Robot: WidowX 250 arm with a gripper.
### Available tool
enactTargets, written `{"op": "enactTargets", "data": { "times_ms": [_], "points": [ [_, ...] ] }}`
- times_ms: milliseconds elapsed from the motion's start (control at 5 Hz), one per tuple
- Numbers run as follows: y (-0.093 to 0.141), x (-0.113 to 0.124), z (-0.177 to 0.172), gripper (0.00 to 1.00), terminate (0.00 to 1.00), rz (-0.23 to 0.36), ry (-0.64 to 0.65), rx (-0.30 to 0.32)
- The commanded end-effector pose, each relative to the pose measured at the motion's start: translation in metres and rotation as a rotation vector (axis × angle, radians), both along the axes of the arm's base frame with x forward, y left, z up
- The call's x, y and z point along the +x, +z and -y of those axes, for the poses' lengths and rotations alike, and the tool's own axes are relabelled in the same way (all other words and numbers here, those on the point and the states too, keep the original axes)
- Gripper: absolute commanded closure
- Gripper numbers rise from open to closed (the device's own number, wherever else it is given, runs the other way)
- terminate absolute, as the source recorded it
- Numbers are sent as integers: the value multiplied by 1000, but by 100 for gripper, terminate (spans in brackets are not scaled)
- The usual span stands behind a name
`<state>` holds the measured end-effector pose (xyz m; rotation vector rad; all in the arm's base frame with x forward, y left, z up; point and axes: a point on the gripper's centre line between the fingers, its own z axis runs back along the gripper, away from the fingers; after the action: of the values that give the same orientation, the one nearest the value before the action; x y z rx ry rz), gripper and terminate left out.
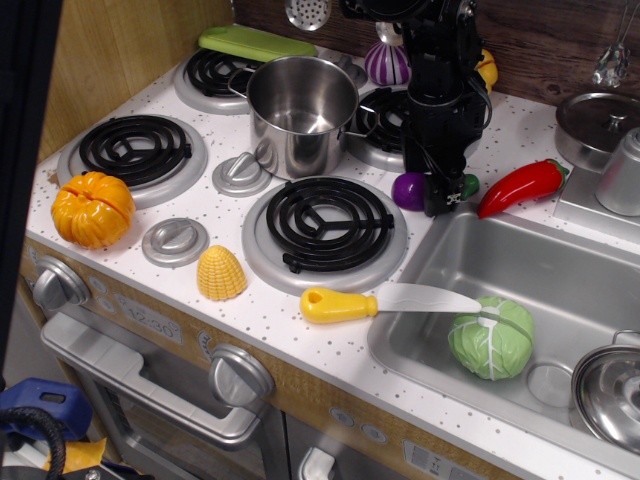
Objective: Put eggplant in pot or pan
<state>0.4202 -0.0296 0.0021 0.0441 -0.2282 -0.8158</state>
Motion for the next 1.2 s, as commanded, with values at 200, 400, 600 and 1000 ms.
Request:
{"op": "enactTargets", "data": {
  "times_ms": [200,400,600,1000],
  "points": [
    [-2,-1,-2,100,0,15,19,-36],
    [-4,-3,1,100,0,6,41,-52],
    [30,-1,10,100,0,-42,60,-47],
    [86,-24,4,100,0,-126,100,41]
  ]
}}
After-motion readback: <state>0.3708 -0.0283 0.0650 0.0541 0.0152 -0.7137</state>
